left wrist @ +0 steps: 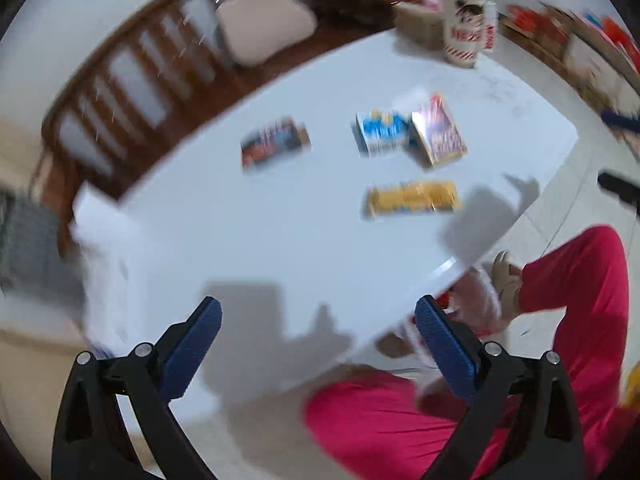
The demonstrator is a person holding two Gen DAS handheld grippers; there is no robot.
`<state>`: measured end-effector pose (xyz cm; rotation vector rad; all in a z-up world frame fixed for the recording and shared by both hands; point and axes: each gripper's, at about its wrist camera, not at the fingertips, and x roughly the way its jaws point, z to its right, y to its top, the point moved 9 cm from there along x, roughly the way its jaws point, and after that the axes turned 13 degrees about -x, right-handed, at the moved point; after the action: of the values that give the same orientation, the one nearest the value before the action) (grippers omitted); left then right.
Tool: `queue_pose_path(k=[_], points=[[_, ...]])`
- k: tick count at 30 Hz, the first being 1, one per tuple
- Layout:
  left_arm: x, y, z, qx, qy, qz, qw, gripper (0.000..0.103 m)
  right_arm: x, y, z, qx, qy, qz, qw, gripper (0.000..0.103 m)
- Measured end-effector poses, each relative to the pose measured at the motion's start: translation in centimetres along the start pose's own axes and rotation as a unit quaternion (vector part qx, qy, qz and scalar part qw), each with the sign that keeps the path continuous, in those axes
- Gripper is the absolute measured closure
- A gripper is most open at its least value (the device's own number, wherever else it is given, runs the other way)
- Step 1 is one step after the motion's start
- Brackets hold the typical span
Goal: Collect trash
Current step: 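Raise both tools back over the table toward the remaining trash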
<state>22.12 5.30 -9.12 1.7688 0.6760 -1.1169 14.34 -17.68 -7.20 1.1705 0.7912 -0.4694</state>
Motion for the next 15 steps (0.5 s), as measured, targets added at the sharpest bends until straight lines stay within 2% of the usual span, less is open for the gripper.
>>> queue_pose_path(k=[8, 11, 15], points=[[-1.6, 8.4, -2.9, 0.056, -0.023, 0.016, 0.9980, 0.008, -2.1, 6.2, 4.3, 0.041, 0.005, 0.024, 0.999, 0.007], [-0.4, 10.4, -3.3, 0.090, -0.027, 0.011, 0.9955, 0.008, -1.8, 8.1, 5.1, 0.043, 0.001, 0.026, 0.999, 0.007], [2.4, 12.2, -3.6, 0.134, -0.025, -0.016, 0.9905, 0.008, -1.3, 10.3, 5.9, 0.034, -0.010, 0.027, 0.999, 0.007]])
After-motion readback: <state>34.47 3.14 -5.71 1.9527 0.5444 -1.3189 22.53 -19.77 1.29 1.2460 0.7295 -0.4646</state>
